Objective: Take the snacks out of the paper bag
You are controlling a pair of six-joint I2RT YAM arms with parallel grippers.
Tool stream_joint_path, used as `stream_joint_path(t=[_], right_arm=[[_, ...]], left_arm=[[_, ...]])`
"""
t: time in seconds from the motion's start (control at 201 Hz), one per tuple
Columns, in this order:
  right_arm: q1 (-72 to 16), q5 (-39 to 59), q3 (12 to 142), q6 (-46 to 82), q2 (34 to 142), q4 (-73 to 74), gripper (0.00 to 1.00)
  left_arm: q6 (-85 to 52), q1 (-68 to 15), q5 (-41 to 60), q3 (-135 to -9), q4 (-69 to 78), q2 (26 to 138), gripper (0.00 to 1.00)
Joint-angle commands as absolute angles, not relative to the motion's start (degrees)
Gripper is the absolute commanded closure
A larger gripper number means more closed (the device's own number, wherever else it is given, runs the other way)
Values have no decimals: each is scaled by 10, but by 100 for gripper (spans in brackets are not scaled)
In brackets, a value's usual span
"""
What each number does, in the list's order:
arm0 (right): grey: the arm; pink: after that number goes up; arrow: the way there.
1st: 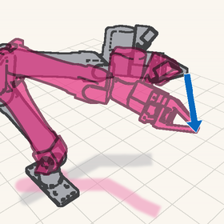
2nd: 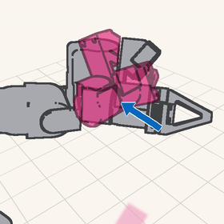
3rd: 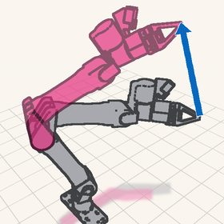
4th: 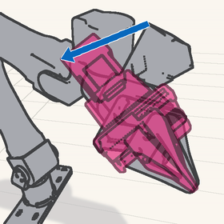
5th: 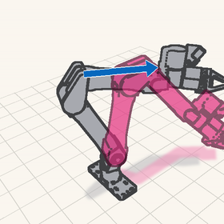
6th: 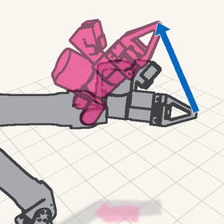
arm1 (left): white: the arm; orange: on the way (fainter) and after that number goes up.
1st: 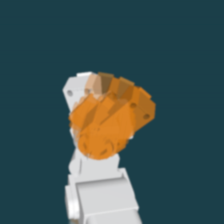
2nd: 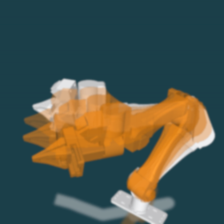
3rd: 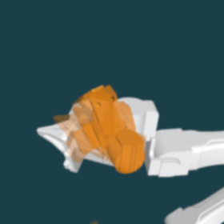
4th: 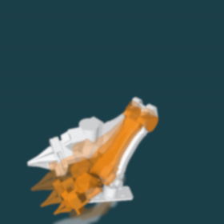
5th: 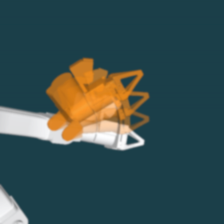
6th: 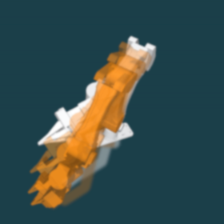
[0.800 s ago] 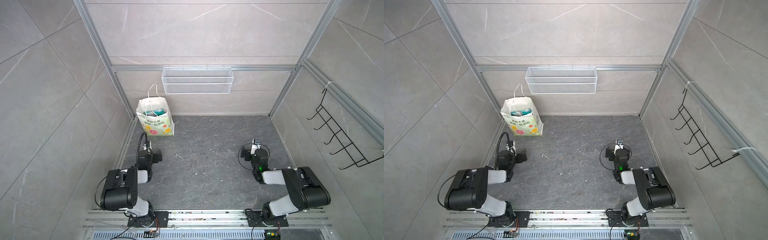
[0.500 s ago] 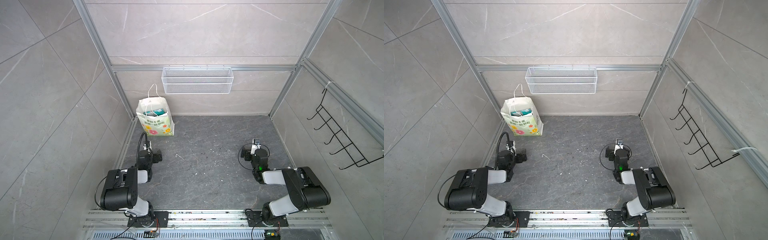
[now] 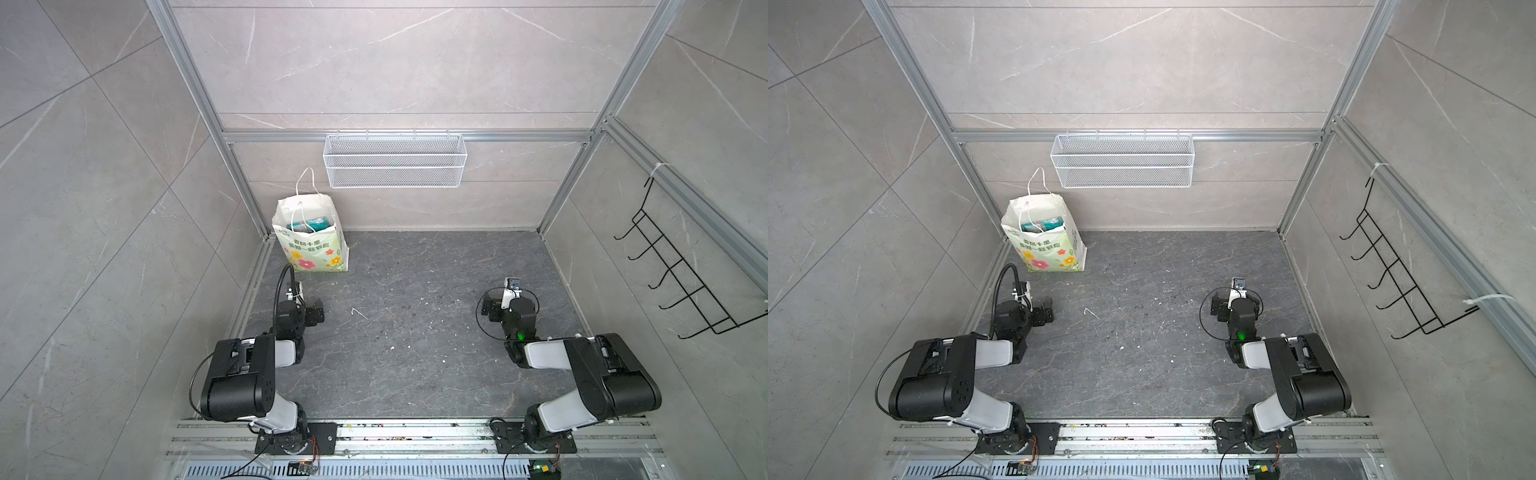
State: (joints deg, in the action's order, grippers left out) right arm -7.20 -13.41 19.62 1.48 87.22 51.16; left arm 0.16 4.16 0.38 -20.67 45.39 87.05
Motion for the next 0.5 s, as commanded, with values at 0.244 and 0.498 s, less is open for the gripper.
stream_joint_path(t=[0.244, 0.498], right_arm=[[-91, -159, 287, 91, 631, 164, 17], [-107, -26, 423, 101, 694, 85, 28]], left_arm=[[25, -59, -6, -196, 323, 590, 6], [-32, -14, -102, -313, 239, 561, 26]])
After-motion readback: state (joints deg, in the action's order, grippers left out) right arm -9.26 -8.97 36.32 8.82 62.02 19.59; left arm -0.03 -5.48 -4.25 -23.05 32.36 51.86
